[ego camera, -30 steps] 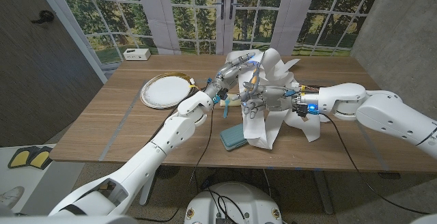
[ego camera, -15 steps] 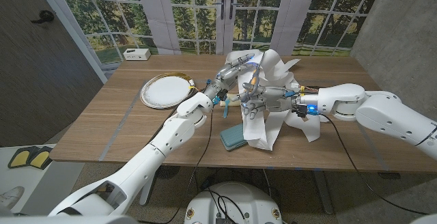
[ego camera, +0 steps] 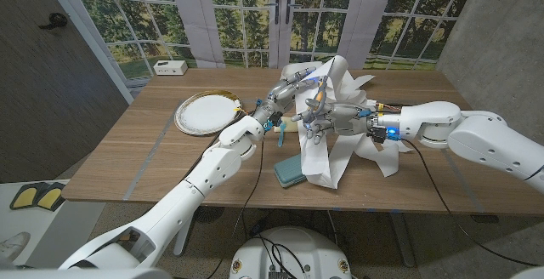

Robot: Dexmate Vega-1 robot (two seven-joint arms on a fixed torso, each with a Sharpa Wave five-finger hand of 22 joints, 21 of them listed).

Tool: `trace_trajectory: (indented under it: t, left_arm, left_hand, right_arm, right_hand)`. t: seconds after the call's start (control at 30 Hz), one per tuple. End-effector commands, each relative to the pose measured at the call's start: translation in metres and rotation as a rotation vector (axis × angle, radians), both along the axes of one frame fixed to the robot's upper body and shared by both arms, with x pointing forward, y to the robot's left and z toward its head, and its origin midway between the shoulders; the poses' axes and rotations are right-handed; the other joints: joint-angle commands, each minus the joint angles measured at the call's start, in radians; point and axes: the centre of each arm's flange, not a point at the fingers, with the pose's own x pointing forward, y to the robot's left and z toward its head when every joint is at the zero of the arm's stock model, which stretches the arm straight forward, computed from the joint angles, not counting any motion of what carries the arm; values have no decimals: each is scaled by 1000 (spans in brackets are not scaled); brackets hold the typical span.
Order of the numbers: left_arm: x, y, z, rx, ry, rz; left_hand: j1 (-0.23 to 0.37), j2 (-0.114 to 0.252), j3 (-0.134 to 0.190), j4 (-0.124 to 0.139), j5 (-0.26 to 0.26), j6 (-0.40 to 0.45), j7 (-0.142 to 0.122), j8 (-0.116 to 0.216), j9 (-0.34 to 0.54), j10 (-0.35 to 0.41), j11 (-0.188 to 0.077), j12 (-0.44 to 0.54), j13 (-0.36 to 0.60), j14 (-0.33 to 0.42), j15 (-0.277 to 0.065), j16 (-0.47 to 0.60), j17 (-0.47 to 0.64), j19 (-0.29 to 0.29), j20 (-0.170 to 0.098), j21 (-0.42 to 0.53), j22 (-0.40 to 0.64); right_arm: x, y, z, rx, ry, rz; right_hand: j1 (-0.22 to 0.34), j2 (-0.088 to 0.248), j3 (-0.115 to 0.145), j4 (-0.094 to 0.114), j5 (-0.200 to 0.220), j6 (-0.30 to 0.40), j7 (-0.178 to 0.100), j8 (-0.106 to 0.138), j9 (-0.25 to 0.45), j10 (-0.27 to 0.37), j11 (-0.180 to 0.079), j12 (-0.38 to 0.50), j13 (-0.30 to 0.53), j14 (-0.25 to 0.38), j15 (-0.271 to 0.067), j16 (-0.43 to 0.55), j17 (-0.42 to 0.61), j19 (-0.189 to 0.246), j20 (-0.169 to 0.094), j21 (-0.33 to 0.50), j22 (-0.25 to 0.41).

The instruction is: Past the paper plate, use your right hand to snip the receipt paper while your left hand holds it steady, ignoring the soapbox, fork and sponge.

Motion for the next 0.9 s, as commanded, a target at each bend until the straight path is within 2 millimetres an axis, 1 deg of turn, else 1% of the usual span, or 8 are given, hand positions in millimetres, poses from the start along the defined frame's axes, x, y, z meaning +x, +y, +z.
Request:
trace_trajectory:
  t: [0.03, 0.33, 0.37, 0.67, 0.9]
  left_arm:
    - [-1, -3, -1, 6, 2, -5]
    - [-1, -3, -1, 7, 3, -5]
    - [-1, -3, -2, 7, 4, -5]
    - [-2, -3, -2, 9, 5, -3]
    - [-2, -3, -4, 10, 9, -4]
  left_hand:
    - [-7, -3, 6, 2, 4, 7, 6, -3, 2, 8, 2, -5, 5, 11, -104, 0, 3, -3, -36, 8, 0]
    - [-7, -3, 7, 1, 4, 10, 5, -4, 2, 6, 2, -5, 8, 12, -104, -1, 4, -5, -36, 11, -1]
    - [-7, -3, 7, 1, 4, 10, 2, -4, 2, 6, 2, -5, 8, 12, -104, -1, 4, -5, -35, 11, -1]
    - [-7, -3, 7, 1, 4, 9, 3, -5, 2, 6, 2, -6, 8, 12, -104, -3, 4, -6, -36, 14, -1]
    - [-8, -4, 8, 1, 5, 11, 5, -5, 2, 8, 3, -6, 9, 13, -104, -4, 5, -8, -36, 17, -2]
  right_arm:
    - [-4, 3, 1, -23, -5, 12]
    - [-5, 2, 3, -27, -12, 10]
    - [-5, 2, 2, -25, -9, 8]
    - [-4, 1, 1, -21, -6, 6]
    - [-5, -1, 3, -15, -14, 3]
  right_hand:
    - [2, 8, -4, 3, 3, -87, 87, 2, -1, 11, -4, 1, 1, -2, 1, -4, 0, 3, 5, -2, 5]
    - [9, 12, 0, 1, 3, -82, 86, 5, -6, 15, -7, 4, 3, -3, 1, -3, 1, 3, 6, -3, 5]
    - [11, 13, 1, 0, 4, -81, 85, 5, -6, 15, -9, 4, 3, -1, 1, -3, 0, 3, 5, -4, 5]
    - [30, 25, 11, -8, 5, -73, 78, 8, -10, 22, -13, 8, 5, -1, -4, -3, 0, 2, 5, -4, 6]
    - [36, 27, 13, -10, 4, -70, 78, 10, -12, 23, -15, 10, 8, 1, -6, -2, 1, 3, 4, -4, 6]
